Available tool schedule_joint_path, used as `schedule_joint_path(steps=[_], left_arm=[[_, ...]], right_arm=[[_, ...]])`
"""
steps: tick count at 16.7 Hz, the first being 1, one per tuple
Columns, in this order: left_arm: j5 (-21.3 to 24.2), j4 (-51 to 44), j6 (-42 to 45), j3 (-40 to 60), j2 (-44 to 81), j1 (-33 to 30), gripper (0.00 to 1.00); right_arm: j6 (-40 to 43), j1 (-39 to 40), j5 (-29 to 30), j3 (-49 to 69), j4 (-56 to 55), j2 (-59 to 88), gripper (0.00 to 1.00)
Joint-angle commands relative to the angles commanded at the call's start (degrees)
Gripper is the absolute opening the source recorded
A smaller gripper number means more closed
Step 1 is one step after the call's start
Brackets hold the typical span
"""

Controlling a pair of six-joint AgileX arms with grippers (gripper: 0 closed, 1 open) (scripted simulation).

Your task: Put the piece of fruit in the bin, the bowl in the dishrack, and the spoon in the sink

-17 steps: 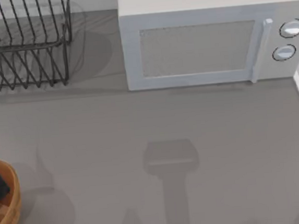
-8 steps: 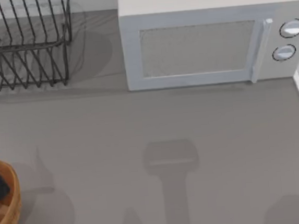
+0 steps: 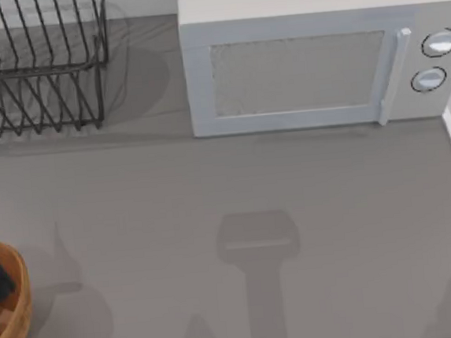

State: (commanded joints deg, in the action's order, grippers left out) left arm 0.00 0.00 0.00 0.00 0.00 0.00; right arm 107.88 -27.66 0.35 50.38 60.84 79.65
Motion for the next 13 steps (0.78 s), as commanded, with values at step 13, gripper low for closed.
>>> schedule_joint_path(steps=[13], left_arm=[[0.0, 0.0, 0.0, 0.0, 0.0, 0.0, 1.0]], right_arm=[[-0.28, 0.12, -0.02, -10.34, -19.66, 8.81, 1.0]])
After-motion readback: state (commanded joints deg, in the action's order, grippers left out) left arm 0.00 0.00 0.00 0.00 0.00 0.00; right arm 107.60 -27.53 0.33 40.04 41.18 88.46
